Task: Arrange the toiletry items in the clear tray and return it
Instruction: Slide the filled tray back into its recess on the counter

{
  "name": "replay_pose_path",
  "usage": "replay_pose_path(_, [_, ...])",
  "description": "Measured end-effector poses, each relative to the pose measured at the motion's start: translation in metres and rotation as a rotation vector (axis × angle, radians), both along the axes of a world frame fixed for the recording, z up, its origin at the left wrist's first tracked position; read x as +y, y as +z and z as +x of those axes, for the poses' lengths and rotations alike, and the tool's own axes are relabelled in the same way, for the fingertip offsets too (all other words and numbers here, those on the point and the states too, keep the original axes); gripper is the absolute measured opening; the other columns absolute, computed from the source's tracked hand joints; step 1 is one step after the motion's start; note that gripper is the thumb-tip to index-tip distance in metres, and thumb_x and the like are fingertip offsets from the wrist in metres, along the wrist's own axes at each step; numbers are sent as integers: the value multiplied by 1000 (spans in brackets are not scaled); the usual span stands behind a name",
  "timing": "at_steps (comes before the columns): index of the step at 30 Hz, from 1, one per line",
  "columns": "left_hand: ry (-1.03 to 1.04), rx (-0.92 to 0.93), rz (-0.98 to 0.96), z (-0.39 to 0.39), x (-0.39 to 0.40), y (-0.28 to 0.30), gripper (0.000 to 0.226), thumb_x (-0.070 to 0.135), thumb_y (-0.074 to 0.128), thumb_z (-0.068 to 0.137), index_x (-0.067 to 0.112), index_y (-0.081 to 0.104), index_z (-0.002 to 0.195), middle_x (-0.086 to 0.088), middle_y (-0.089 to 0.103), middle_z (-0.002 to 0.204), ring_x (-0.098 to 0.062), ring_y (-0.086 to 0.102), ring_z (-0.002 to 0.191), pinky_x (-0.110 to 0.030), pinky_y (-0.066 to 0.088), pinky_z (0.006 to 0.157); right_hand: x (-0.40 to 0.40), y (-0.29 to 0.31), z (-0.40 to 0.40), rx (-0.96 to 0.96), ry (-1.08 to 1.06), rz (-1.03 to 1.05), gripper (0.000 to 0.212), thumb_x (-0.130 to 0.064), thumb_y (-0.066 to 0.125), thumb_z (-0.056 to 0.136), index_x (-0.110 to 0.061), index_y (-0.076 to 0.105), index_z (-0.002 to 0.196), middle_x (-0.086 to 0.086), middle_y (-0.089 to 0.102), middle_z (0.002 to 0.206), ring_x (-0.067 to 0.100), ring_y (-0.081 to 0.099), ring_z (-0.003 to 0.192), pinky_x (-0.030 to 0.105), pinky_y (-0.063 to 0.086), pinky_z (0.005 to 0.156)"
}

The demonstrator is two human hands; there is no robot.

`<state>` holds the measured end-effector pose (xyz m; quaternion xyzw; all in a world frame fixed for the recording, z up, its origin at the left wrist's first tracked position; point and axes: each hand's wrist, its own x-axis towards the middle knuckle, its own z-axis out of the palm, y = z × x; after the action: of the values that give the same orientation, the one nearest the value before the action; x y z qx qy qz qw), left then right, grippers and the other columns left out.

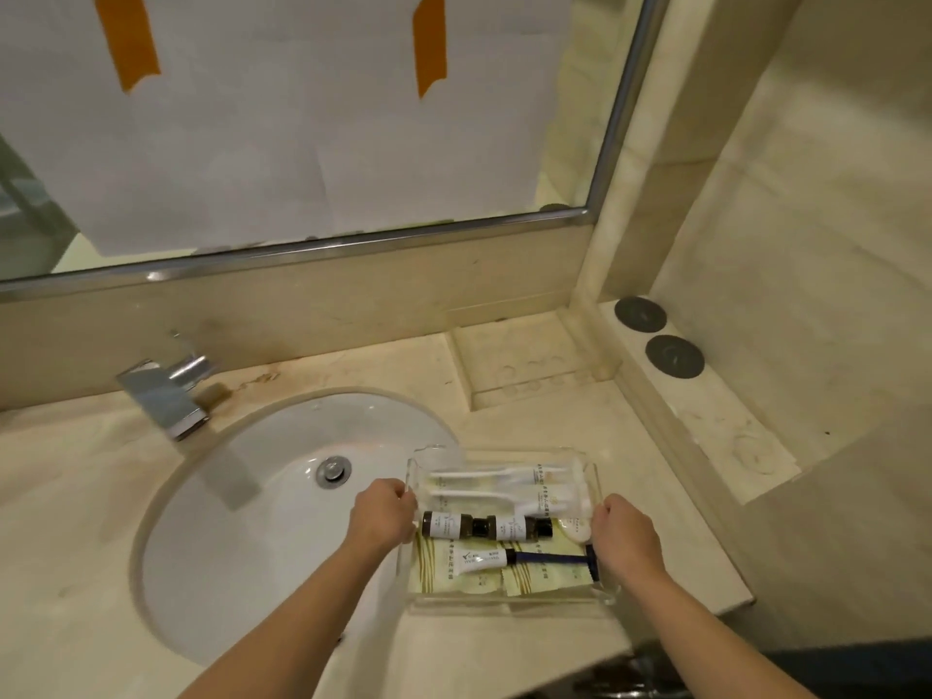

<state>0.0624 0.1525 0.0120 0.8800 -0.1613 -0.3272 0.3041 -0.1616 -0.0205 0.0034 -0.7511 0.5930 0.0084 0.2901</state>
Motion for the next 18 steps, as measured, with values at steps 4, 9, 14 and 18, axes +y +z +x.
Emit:
replay_pose_path(4, [3, 17, -17, 0, -54, -4, 30, 16, 46, 92, 6, 62, 68, -12, 71, 70, -29, 73, 65, -44, 61, 71, -48, -8, 0, -29, -81, -1, 33, -17, 33, 99, -13, 42, 68, 5, 54, 71, 18, 46, 60, 31, 30, 50])
replay_pose_path(9, [3, 14, 6, -4, -105, -7, 33, 17, 46, 92, 11, 56, 61, -17, 71, 75, -31, 70, 67, -41, 60, 70, -93, -19, 2, -58, -152, -12, 31, -16, 33, 99, -11, 45, 71, 7, 56, 75, 21, 51, 64, 31, 33, 52])
replay_pose_path(14, [-20, -47, 19, -9, -142, -10, 39, 17, 46, 92, 14, 48, 54, -3, 56, 59, -19, 49, 58, -28, 39, 57, -126, -26, 5, -113, -203, 27, 26, -13, 33, 100, -4, 54, 87, 13, 59, 84, 29, 54, 76, 32, 36, 59])
replay_pose_path(18, [28, -62, -6, -2, -154, -11, 42, 19, 46, 95, 16, 52, 54, -2, 58, 59, -18, 52, 58, -26, 39, 55, -133, -32, 15, -183, -239, 37, 22, -11, 39, 97, -4, 53, 81, 18, 60, 88, 31, 54, 77, 33, 36, 62])
